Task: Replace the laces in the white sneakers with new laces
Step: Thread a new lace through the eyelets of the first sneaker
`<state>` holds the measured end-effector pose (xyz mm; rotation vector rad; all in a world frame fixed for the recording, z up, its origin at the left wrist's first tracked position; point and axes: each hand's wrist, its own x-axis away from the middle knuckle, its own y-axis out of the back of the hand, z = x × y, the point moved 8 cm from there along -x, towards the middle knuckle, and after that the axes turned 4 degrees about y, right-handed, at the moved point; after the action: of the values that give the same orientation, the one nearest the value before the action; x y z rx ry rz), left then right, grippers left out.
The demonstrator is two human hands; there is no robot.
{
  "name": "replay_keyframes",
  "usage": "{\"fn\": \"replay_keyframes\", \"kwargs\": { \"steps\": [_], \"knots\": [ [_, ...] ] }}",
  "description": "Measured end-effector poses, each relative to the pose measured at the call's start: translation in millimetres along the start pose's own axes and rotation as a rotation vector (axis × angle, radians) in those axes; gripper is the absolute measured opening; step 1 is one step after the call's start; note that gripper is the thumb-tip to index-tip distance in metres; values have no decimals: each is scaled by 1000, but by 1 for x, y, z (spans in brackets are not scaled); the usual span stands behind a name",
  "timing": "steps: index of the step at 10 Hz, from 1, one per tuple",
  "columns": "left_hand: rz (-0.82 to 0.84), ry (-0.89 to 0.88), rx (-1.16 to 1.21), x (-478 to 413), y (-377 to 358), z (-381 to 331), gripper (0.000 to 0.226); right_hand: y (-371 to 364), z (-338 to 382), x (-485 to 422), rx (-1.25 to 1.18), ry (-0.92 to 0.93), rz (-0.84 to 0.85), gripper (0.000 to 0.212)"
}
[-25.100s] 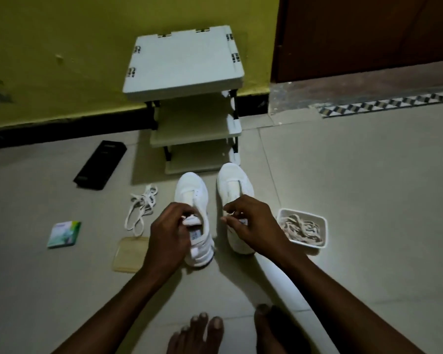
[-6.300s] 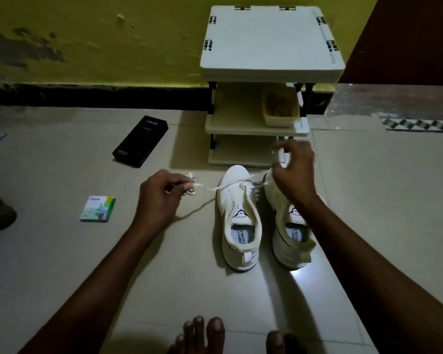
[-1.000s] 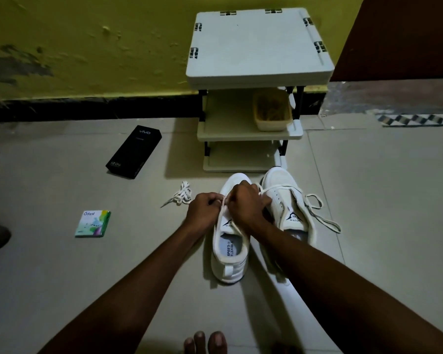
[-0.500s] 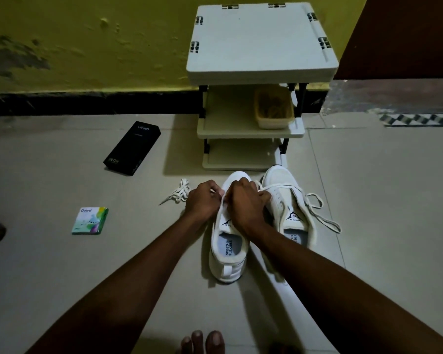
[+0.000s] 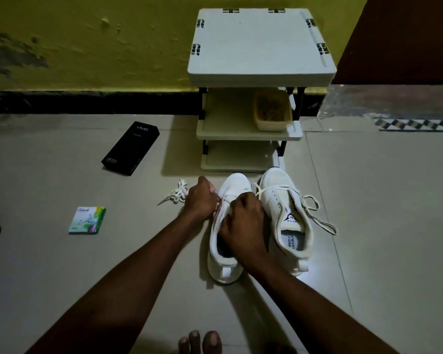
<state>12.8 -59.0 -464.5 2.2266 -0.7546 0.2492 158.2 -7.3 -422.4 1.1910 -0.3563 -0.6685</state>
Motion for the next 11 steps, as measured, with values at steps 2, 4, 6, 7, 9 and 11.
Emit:
{"fn": "replay_keyframes", "kwargs": {
  "steps": [2,4,6,7,9,11],
  "knots": [
    [0,345,680,-5,4,8,18,4,-2,2,127,-33,-42,22],
    [-56,-166,252,-16,33,-25,22,4,5,0,151,87,31,15],
    [137,-694,-790,4,22,-43,22,-2,3,-2,176,80,82,29],
    [37,-480,-299,-5,53,-45,27,-4,3,-2,186,79,102,34],
    [-192,-427,258,7,108,-61,19,-2,3,-2,205,83,114,41],
    [104,-570,-638,29,54,-53,22,0,5,-1,178,83,92,32]
  ]
}}
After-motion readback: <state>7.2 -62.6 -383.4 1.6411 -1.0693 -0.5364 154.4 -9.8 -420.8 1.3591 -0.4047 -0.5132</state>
